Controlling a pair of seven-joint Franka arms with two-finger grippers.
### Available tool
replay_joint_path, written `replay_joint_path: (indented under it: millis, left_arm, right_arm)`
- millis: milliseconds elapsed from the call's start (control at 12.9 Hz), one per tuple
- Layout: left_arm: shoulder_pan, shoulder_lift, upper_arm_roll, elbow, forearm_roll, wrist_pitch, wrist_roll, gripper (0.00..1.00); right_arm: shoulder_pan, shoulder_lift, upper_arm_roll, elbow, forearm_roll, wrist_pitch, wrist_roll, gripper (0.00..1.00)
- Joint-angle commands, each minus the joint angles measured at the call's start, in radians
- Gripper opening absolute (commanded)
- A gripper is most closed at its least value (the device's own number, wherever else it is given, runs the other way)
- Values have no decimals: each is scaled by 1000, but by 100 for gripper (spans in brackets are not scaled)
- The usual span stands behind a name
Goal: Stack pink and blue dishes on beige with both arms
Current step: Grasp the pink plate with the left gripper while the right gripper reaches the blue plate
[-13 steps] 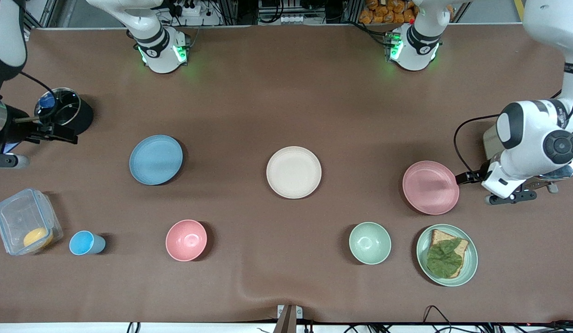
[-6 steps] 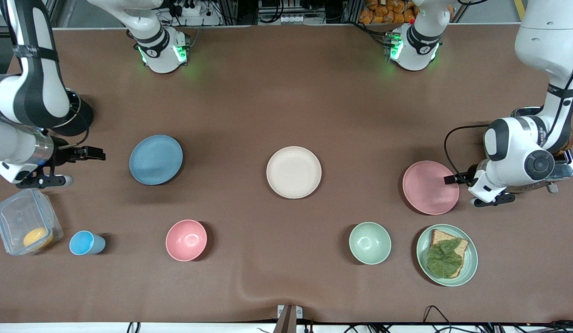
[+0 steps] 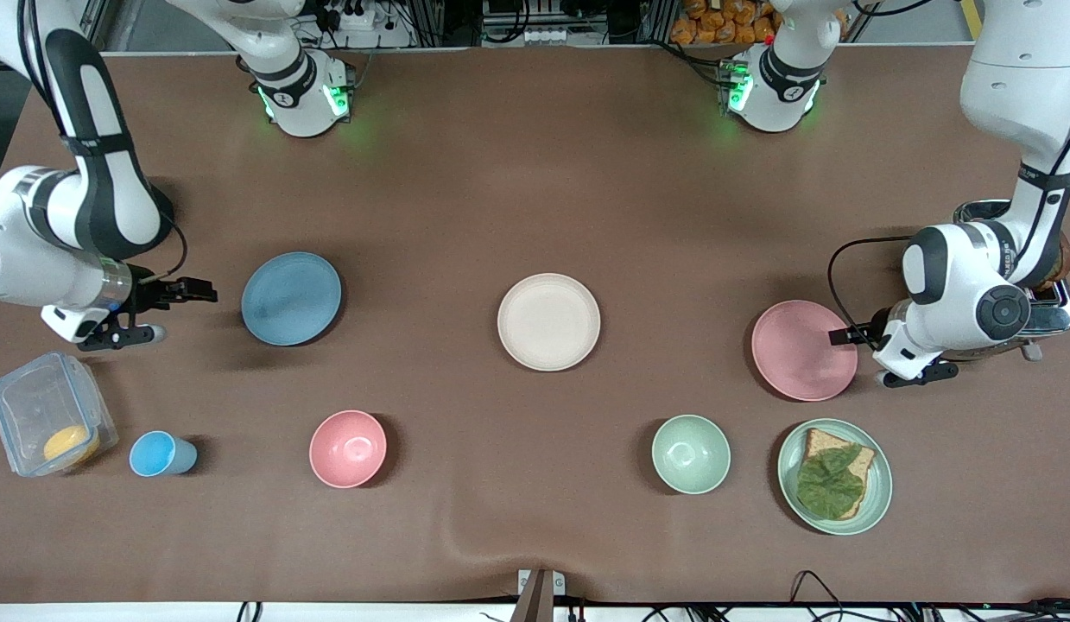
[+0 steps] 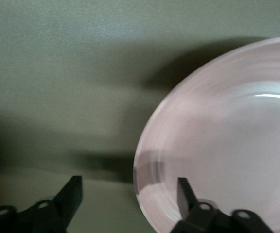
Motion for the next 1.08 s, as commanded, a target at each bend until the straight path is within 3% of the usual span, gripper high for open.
replay_joint_path:
  millis: [0,155,232,387,696,774,1006]
  left_arm:
    - [16,16,-11,18,-44,9,21,50]
    - [11,18,-12,21,-84,9,19,11]
    - [8,16,-14,31,-105,7,10,0]
    - [1,-1,-20,34,-132,4,7,0]
    - [5,-115,-133,47,-199,-115,-11,0]
    - [4,-138,-171,57,-216,-146,-57,0]
    - [4,-159,-317,97,-216,-206,-258,0]
  right_arm:
    - [-17,61,13,7,25,32,-29,100]
    - [-14,104,15,13,80,35,-29,100]
    - [-13,123,15,15,105,38,-29,100]
    - [-9,150,16,19,111,41,-29,100]
    - [-6,190,21,30,111,40,-30,100]
    - [-6,196,22,30,111,38,-30,95]
    - [-8,204,38,30,111,29,-27,33]
